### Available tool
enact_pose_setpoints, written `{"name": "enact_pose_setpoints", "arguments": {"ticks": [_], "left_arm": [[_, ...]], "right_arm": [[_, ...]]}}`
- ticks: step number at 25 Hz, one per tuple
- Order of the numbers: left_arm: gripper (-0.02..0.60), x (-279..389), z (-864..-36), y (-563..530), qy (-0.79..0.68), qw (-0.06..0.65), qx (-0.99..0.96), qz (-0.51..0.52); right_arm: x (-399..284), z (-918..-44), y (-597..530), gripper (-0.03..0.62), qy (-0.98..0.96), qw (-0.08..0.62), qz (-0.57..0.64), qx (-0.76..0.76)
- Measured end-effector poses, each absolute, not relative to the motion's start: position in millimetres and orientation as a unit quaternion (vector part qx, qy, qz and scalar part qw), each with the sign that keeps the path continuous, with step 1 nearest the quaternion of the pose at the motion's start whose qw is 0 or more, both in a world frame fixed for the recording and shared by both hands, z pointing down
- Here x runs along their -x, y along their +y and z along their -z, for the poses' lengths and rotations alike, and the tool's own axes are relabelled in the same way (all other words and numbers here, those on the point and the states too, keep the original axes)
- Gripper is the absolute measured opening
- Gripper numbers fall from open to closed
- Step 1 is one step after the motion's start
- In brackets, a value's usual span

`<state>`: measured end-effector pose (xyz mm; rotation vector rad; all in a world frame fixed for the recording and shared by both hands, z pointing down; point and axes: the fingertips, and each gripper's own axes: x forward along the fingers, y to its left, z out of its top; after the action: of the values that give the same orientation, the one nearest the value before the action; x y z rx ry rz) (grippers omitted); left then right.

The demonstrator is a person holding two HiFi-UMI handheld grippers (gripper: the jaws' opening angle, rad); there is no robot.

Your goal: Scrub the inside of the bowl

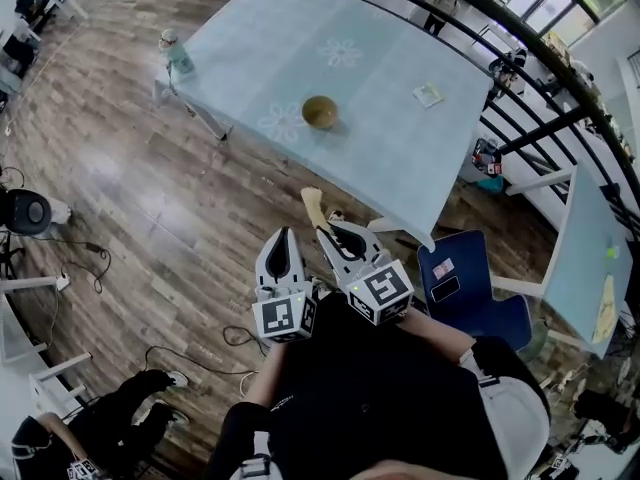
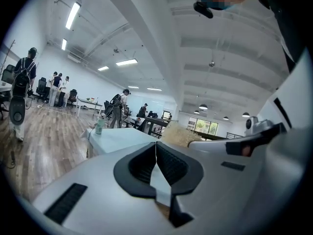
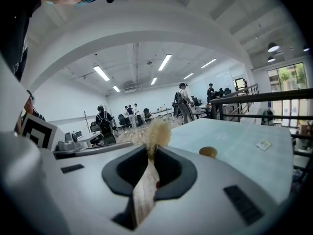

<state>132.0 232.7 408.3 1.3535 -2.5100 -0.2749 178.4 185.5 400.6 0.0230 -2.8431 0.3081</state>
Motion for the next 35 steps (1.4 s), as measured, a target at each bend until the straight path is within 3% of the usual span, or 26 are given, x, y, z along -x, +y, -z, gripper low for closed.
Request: {"name": "enact_pose_setpoints", "arguments": {"ticks": [13, 21, 35], "left_arm": [[0.015, -32.2, -402.3, 125.9, -0.878, 0.129, -0.454, 0.078], [0.015, -9.3, -422.6, 79.1, -0.88, 0.167, -0.437, 0.081], [0.015, 62.5, -478.5, -23.4, -0.753, 0.234, -0.616, 0.0]], "right_arm": [[-78.3, -399.0, 72.9, 0.044, -0.983, 0.135, -0.126, 0.011], [-57.1, -407.8, 11.1, 0.044, -0.98, 0.136, -0.143, -0.015], [-13.5, -416.6, -68.5, 0.044, -0.954, 0.151, -0.161, -0.204]]}}
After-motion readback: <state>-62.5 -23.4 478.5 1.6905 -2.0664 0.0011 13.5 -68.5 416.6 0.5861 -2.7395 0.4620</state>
